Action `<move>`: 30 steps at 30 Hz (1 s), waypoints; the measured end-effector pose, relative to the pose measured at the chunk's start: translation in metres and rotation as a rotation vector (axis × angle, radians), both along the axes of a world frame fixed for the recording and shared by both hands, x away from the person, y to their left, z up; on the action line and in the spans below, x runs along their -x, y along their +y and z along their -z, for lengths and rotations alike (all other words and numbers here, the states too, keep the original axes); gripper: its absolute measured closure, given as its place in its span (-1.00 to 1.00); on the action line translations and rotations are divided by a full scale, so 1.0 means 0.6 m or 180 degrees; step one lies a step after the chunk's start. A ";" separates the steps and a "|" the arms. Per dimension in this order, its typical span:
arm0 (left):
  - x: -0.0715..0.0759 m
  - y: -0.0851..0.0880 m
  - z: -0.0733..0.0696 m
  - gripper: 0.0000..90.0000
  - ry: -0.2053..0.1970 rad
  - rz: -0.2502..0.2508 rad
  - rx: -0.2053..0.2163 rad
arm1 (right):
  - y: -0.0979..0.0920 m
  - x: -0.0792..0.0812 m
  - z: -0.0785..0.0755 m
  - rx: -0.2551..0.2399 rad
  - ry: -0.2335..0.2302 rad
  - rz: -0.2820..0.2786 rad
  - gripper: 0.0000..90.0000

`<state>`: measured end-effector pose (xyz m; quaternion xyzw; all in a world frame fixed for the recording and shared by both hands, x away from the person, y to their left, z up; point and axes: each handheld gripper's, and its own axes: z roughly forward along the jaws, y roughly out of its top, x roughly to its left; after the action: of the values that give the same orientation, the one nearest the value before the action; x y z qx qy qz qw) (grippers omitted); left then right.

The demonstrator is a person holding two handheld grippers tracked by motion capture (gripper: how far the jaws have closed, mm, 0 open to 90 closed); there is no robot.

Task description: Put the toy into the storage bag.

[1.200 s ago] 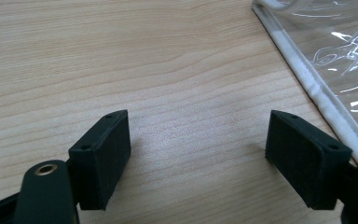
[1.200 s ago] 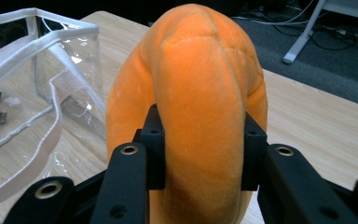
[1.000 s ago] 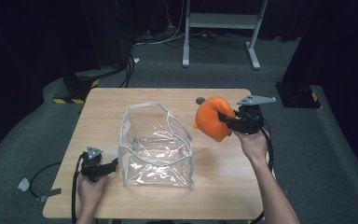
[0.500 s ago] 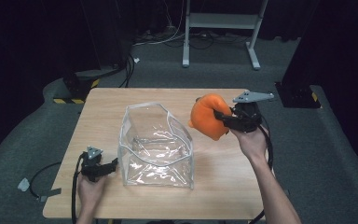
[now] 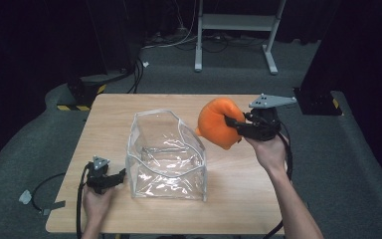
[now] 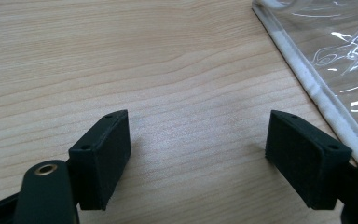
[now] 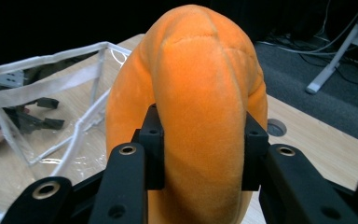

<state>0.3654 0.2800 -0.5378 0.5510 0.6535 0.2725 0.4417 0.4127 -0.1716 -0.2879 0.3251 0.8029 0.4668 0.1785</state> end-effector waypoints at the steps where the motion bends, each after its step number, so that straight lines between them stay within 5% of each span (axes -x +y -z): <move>1: 0.000 0.000 0.000 -0.51 0.0007 0.0006 -0.0009 | 0.002 0.001 -0.003 0.0012 -0.0012 -0.0024 0.41; 30: 0.000 -0.001 0.000 -0.51 -0.0013 -0.0012 0.0011 | 0.061 0.027 -0.053 -0.0109 -0.0068 -0.0498 0.41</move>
<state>0.3657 0.2796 -0.5379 0.5484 0.6542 0.2733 0.4434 0.3964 -0.1351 -0.2560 0.2594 0.8158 0.4963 0.1444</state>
